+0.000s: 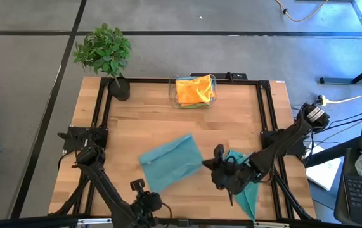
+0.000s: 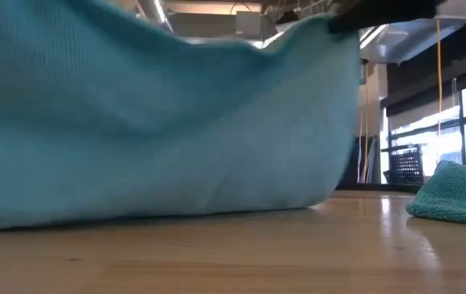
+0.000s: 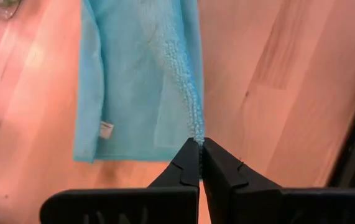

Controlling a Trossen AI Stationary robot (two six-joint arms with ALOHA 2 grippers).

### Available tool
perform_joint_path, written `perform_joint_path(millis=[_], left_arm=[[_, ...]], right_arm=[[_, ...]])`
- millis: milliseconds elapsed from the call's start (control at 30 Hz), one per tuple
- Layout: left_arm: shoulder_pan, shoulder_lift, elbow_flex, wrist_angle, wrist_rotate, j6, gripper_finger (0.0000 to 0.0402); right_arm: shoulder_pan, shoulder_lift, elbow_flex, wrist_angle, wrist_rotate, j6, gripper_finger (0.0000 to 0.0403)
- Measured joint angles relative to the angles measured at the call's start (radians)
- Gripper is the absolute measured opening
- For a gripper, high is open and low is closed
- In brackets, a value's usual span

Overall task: Fold microfiber towels
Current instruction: Fold the top blue microfiber towel

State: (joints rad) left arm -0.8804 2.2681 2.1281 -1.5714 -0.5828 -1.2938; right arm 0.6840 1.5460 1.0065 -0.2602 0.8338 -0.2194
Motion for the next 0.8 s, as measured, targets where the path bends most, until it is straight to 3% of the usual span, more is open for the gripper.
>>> perform_joint_path(millis=[67, 267, 567, 800], left_arm=[[0.008, -0.004, 0.0, 0.0, -0.013, 0.038, 0.0], [0.061, -0.02, 0.001, 0.0, -0.169, 0.167, 0.0], [0.124, -0.134, 0.001, 0.0, -0.207, 0.331, 0.0], [0.137, -0.282, 0.001, 0.0, -0.262, 0.416, 0.0]], right_arm=[[-0.001, -0.019, 0.0, 0.002, 0.037, -0.024, 0.0005], [0.0, -0.053, 0.0, -0.031, 0.001, -0.034, 0.0015], [-0.019, -0.056, 0.0, -0.078, -0.042, -0.04, 0.0005], [-0.176, -0.058, 0.06, -0.071, -0.241, -0.049, 0.0016]])
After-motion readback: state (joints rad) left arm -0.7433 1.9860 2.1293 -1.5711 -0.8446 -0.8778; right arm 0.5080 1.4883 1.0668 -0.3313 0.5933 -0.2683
